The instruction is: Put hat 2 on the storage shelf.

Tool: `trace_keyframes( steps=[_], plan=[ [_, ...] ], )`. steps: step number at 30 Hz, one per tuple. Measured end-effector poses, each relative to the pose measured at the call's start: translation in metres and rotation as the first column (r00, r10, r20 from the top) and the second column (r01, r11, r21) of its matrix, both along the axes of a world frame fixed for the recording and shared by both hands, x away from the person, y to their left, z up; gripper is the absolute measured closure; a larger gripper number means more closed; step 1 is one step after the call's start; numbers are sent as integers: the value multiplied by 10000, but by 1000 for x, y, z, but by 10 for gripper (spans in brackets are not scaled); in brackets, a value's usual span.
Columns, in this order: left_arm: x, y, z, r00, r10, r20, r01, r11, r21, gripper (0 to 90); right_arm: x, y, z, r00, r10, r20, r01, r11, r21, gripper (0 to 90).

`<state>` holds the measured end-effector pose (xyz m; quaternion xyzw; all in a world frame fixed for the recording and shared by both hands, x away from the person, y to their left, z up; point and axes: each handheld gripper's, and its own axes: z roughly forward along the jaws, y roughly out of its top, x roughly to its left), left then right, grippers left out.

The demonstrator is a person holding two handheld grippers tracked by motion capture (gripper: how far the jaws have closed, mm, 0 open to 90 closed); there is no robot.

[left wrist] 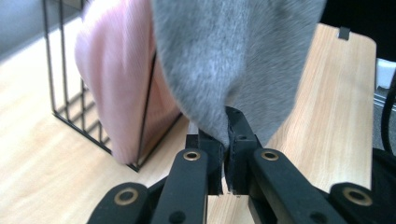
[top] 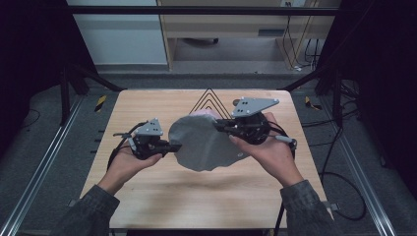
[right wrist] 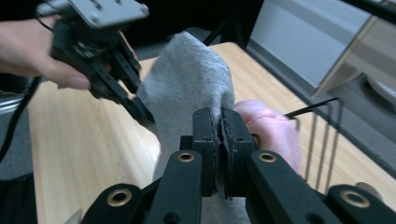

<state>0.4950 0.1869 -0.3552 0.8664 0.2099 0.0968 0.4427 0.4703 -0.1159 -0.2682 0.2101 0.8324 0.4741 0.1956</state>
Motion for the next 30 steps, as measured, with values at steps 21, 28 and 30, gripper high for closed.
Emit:
trace_keyframes(
  steps=[21, 28, 30],
  plan=[
    [17, -9, 110, 9911, 241, 1309, -271, 9994, 209, 877, 29, -30, 65, 9917, -1067, 715, 946, 9833, 1553, 861],
    [31, -13, 123, 9899, 543, 1308, -521, 9984, -205, 878, 46, -34, 73, 9874, -1420, 701, 1279, 9761, 1755, 861],
    [35, -15, 125, 9889, 602, 1357, -588, 9982, -146, 878, 51, -34, 74, 9848, -1585, 708, 1444, 9745, 1719, 861]
  ],
)
